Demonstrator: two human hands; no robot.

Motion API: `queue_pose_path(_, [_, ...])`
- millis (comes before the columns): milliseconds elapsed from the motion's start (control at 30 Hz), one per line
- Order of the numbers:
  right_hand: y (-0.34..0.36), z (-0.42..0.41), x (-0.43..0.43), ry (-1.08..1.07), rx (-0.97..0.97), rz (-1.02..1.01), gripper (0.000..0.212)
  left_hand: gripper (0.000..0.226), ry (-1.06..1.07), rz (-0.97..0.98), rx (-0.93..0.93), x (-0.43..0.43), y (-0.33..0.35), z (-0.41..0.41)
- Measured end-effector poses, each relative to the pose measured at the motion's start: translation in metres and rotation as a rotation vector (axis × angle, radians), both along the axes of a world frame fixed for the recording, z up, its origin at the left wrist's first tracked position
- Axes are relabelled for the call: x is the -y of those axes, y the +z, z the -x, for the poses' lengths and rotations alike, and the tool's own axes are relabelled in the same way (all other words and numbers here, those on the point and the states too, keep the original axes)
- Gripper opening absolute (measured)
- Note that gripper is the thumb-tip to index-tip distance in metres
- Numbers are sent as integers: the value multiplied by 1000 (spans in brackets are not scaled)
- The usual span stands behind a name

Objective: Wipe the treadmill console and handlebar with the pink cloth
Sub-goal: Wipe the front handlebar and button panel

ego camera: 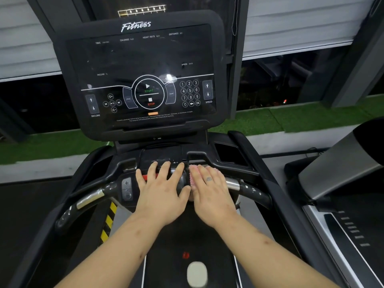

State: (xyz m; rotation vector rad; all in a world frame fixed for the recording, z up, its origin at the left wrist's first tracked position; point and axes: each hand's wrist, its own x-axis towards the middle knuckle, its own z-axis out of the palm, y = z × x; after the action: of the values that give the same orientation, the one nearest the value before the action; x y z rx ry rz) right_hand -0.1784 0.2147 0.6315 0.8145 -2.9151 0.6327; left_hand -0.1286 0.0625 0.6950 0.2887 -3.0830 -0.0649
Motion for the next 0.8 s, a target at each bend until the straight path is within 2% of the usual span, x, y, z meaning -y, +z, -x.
queue_pose_path(400, [-25, 8, -51, -174, 69, 47, 66, 72, -18, 16, 15, -8, -1, 8])
queue_pose_path(533, [-33, 8, -63, -195, 68, 32, 60, 71, -10, -7, 13, -11, -1, 8])
queue_pose_path(800, [0, 7, -13, -46, -8, 21, 63, 66, -5, -64, 29, -9, 4, 8])
